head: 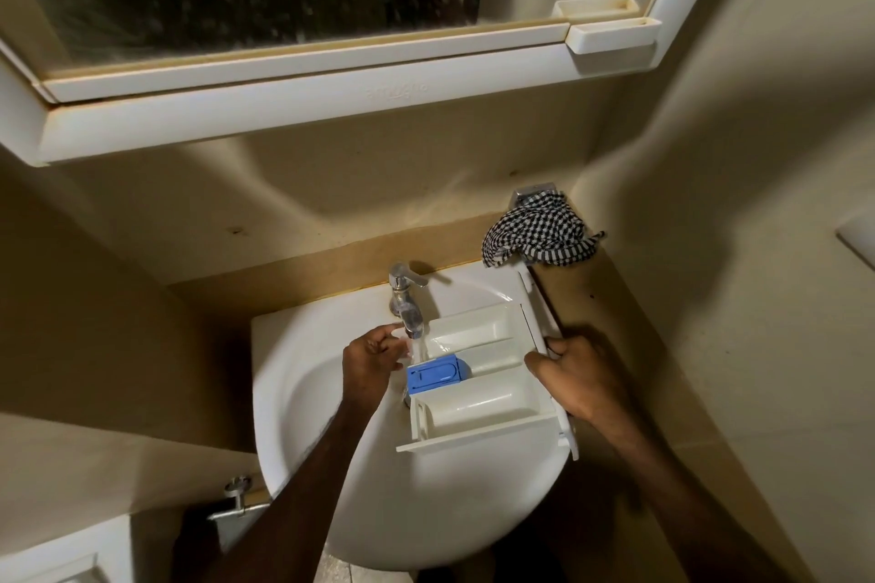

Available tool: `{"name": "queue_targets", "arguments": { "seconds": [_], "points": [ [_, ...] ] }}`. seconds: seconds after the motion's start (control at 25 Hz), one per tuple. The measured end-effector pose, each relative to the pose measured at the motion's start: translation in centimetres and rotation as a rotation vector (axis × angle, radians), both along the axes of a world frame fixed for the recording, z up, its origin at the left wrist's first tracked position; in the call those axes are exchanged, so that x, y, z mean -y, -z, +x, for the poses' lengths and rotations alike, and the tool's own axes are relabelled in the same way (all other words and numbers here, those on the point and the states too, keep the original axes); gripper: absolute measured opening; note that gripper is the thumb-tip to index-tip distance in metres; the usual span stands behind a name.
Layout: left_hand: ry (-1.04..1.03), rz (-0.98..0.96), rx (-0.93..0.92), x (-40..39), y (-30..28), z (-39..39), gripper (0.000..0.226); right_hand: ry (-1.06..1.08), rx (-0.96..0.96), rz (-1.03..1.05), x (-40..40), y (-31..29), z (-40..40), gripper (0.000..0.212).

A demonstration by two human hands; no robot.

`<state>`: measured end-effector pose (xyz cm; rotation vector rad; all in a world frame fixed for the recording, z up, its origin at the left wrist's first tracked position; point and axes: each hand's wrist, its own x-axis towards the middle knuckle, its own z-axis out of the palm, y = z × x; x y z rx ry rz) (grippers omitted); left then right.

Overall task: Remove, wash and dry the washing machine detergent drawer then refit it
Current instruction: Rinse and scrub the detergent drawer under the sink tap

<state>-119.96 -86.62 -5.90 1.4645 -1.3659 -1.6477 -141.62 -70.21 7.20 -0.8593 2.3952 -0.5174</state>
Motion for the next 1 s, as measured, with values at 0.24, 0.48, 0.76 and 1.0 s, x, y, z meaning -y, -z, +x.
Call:
{"name": "queue_targets", "arguments": {
  "seconds": [0.24, 0.48, 0.76, 1.0],
  "points": [
    [-0.129, 0.098, -0.204, -0.4, -1.1, -0.2, 0.022, -0.010, -0.051, -0.040, -0.6, 2.5, 1.4, 0.023],
    [-0.220, -0.105, 0.144, -3.2, -2.0, 0.0, 0.022, -0.042, -0.031, -0.089, -0.7, 5.4, 4.2, 0.041],
    [0.421, -0.943, 0.686, -4.5, -1.7, 2.6, 0.031, -0.074, 0.008, -0.132, -0.3, 8.1, 5.9, 0.062],
    [0.759, -0.950, 1.095, -2.8, -2.8, 0.8, 0.038, -0.088, -0.053, -0.150, -0.5, 9.2, 6.2, 0.066]
  ]
}}
